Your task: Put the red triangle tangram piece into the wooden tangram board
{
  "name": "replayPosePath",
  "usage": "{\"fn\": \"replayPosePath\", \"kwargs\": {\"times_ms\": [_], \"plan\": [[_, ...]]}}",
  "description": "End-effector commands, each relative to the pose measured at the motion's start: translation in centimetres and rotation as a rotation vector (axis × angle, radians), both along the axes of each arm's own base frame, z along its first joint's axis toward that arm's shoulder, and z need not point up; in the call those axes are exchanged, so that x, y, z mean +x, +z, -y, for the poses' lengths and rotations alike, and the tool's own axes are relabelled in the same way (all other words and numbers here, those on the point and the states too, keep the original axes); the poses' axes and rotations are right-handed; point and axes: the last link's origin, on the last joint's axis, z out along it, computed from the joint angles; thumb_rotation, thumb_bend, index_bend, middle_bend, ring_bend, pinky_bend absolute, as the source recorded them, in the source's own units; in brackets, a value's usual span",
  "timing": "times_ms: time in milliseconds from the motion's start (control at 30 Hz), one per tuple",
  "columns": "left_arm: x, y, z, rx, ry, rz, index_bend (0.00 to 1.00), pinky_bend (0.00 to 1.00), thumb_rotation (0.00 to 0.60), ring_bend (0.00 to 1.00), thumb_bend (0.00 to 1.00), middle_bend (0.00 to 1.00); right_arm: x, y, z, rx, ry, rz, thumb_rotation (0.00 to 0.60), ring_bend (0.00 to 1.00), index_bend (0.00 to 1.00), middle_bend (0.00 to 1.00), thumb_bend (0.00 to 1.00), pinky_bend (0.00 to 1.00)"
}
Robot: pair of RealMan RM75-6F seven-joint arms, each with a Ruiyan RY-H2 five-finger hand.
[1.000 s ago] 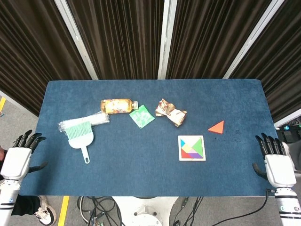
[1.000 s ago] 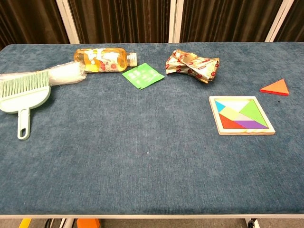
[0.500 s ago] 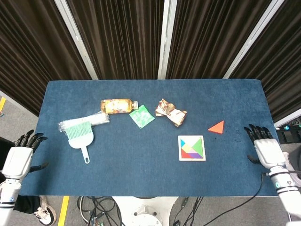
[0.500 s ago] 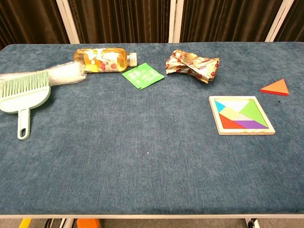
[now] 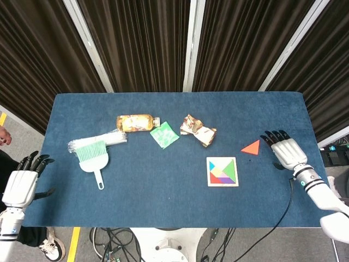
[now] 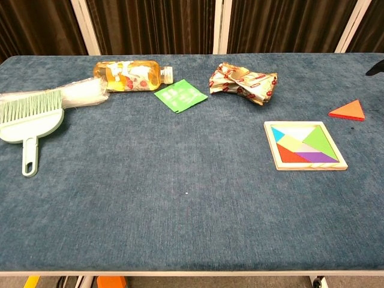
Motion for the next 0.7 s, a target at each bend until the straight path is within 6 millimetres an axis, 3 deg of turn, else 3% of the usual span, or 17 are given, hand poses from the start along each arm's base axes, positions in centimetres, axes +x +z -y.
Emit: {"fn": "replayPosePath", "kwargs": {"times_ms": [33, 700], "plan": [[0.0, -0.1, 0.0, 0.0, 0.004, 0.0, 0.24, 0.16, 0.6, 0.07, 0.03, 0.17, 0.2, -1.0, 0.5, 0.004, 0.034, -0.003, 0.6, 0.0, 0.0, 0.0, 0.12, 0.0], [-0.2, -0.4, -0.2, -0.009, 0.01, -0.005, 0.24, 0.16, 0.6, 0.07, 0.03, 0.17, -0.8, -4.4, 3.0, 0.005, -0.009, 0.043, 0.6, 0.0, 0.0, 0.0, 0.12, 0.0]]}}
